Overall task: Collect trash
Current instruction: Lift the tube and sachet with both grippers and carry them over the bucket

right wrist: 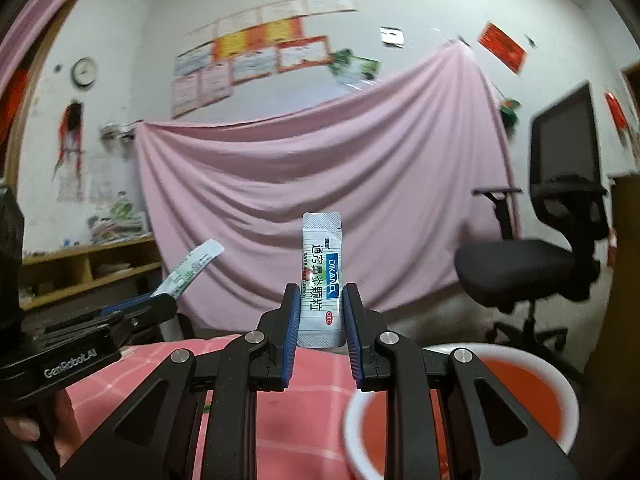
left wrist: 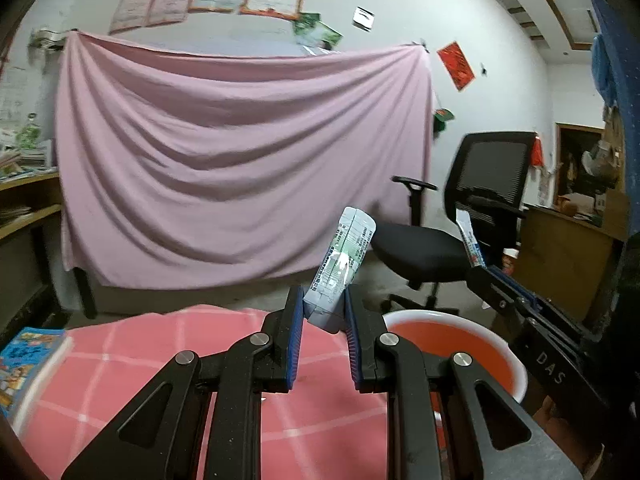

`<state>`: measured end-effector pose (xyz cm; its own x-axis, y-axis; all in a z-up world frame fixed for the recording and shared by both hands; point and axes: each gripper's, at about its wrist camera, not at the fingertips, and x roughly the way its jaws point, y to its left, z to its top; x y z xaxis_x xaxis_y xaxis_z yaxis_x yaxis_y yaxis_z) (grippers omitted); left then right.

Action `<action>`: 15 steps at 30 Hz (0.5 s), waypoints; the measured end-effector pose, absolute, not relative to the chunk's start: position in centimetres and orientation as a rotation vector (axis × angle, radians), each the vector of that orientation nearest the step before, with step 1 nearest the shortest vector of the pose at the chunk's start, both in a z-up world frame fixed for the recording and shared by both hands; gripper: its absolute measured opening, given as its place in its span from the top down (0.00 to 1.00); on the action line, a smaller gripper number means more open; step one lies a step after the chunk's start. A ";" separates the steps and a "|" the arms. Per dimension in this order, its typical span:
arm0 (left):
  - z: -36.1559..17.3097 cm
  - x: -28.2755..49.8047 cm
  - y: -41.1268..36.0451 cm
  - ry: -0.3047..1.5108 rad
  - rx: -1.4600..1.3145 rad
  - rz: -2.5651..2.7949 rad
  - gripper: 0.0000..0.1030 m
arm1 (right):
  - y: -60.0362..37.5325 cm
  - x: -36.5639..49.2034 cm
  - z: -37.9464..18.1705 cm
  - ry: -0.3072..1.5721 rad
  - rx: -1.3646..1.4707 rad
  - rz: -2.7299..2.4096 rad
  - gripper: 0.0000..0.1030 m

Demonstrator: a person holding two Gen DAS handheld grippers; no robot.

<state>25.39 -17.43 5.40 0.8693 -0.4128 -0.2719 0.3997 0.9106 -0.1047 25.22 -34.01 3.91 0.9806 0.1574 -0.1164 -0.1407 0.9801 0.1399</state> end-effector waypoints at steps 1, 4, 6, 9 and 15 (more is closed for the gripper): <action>5.3 25.6 -18.0 0.300 -0.046 -0.433 0.84 | -34.6 25.1 3.9 0.137 0.143 0.140 0.81; 5.1 26.3 -20.4 0.336 -0.053 -0.472 0.84 | -36.8 25.5 3.8 0.200 0.202 0.098 0.81; 4.9 26.7 -21.9 0.355 -0.049 -0.489 0.84 | -38.1 25.8 3.4 0.236 0.236 0.071 0.81; 4.3 27.5 -24.4 0.413 -0.043 -0.520 0.84 | -40.1 26.2 2.7 0.290 0.280 0.037 0.81; 3.2 29.5 -27.2 0.542 -0.082 -0.583 0.84 | -43.1 26.6 1.4 0.379 0.376 -0.023 0.81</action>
